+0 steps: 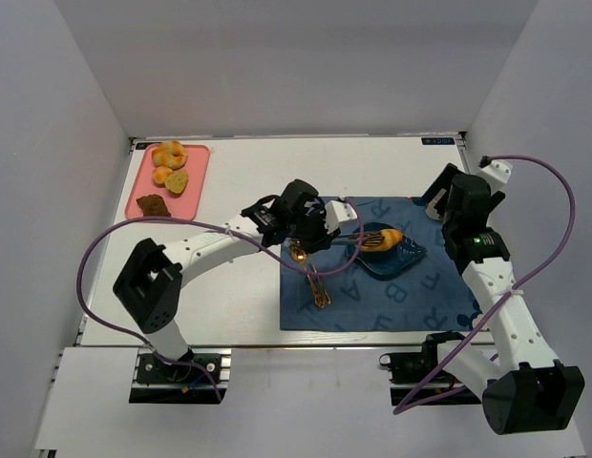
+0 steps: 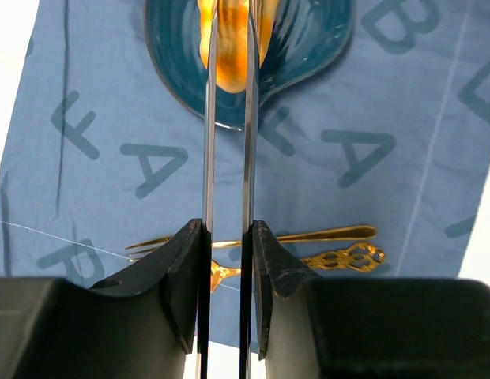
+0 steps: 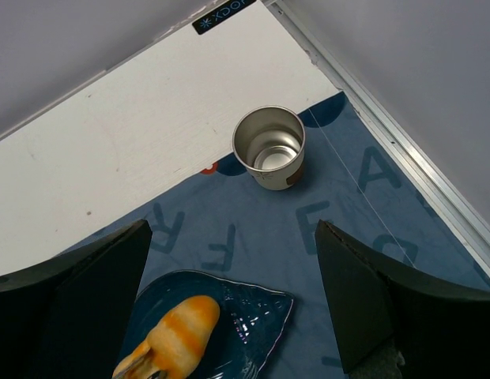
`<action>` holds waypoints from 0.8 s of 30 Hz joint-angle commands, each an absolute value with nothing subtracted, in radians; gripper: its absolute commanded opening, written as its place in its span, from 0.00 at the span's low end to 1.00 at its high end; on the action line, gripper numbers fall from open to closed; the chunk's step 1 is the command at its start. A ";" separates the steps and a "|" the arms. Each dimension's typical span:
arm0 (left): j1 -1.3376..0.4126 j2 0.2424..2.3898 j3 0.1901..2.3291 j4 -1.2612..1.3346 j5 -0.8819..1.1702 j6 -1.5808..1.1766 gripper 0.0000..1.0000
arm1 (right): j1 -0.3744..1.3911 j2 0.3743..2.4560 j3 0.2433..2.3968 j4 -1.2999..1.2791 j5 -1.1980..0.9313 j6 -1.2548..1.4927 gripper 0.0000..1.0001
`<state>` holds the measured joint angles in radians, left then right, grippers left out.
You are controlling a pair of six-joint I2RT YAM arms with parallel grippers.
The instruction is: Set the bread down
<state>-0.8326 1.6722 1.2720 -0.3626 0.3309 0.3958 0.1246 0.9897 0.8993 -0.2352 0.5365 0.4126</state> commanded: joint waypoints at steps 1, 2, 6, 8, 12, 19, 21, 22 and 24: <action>-0.821 1.666 1.288 -0.284 0.313 0.407 0.28 | 0.121 0.977 0.894 -0.192 0.520 0.408 0.90; -0.821 1.680 1.298 -0.284 0.327 0.407 0.28 | 0.121 0.976 0.893 -0.193 0.523 0.405 0.90; -0.821 1.701 1.298 -0.284 0.336 0.407 0.29 | 0.123 0.971 0.882 -0.192 0.534 0.407 0.90; -0.821 1.712 1.287 -0.284 0.336 0.407 0.30 | 0.121 0.969 0.881 -0.192 0.534 0.407 0.90; -0.821 1.730 1.287 -0.275 0.327 0.407 0.30 | 0.118 0.971 0.879 -0.190 0.532 0.406 0.90; -0.821 1.730 1.278 -0.275 0.308 0.407 0.45 | 0.121 0.974 0.874 -0.187 0.526 0.406 0.90; -0.821 1.730 1.278 -0.275 0.308 0.407 0.53 | 0.120 0.973 0.871 -0.186 0.526 0.407 0.90; -0.821 1.730 1.278 -0.275 0.308 0.407 0.55 | 0.117 0.974 0.873 -0.186 0.526 0.407 0.90; -0.821 1.721 1.278 -0.275 0.299 0.407 0.56 | 0.120 0.974 0.868 -0.187 0.526 0.408 0.90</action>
<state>-0.8257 1.7504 1.2709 -0.3077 0.3038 0.4030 0.1242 0.9871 0.8722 -0.2295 0.5205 0.4118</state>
